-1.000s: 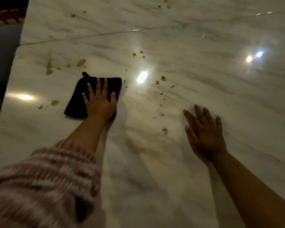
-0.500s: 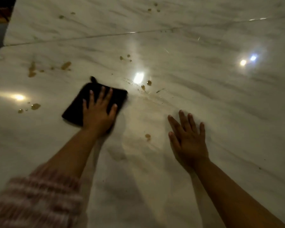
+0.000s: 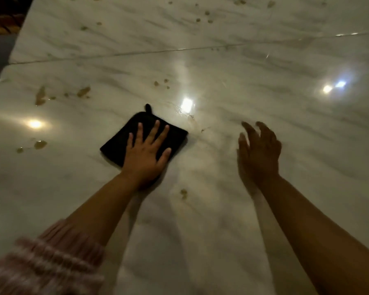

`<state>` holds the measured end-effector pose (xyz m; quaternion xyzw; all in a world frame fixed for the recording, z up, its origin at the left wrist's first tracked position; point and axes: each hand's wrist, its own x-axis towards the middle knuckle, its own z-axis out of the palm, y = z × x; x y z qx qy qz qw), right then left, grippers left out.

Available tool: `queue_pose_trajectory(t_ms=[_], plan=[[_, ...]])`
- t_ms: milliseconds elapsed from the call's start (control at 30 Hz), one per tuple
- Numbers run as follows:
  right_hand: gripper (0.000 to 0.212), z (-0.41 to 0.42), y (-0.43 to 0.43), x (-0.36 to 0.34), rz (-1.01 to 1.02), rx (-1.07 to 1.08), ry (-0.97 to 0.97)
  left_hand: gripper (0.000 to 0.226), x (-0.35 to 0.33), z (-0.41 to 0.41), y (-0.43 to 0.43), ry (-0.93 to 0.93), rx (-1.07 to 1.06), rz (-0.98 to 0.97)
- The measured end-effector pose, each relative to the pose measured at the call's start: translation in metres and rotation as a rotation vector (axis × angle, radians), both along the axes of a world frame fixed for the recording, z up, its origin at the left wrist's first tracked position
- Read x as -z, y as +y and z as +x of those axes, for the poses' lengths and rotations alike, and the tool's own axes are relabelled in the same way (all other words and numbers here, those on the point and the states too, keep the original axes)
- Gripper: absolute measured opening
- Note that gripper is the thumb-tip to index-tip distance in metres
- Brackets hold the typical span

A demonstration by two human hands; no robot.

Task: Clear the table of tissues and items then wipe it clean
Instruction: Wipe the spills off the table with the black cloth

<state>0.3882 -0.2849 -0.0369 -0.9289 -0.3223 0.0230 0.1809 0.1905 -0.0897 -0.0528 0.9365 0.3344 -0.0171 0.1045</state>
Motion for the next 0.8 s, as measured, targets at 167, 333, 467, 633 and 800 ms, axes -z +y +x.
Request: queue_pose_trajectory(t_ms=[167,333,467,633,800], plan=[[0.053,0.014,0.004,0.015,-0.171,-0.052,0.044,0.06,-0.005,0.057,0.093,0.03,-0.377,-0.031],[0.05,0.016,0.004,0.018,-0.157,-0.054,0.048,0.059,-0.01,0.14,0.098,0.034,-0.309,-0.09],[0.052,0.016,0.003,0.019,-0.172,-0.051,0.034,0.06,-0.005,0.116,0.021,-0.012,0.059,-0.022],[0.054,0.017,0.004,0.018,-0.17,-0.042,0.044,0.07,0.0,0.064,0.05,-0.003,0.017,0.032],[0.05,0.017,0.005,0.02,-0.161,-0.052,0.033,0.058,-0.005,0.118,0.11,0.022,-0.306,-0.046]])
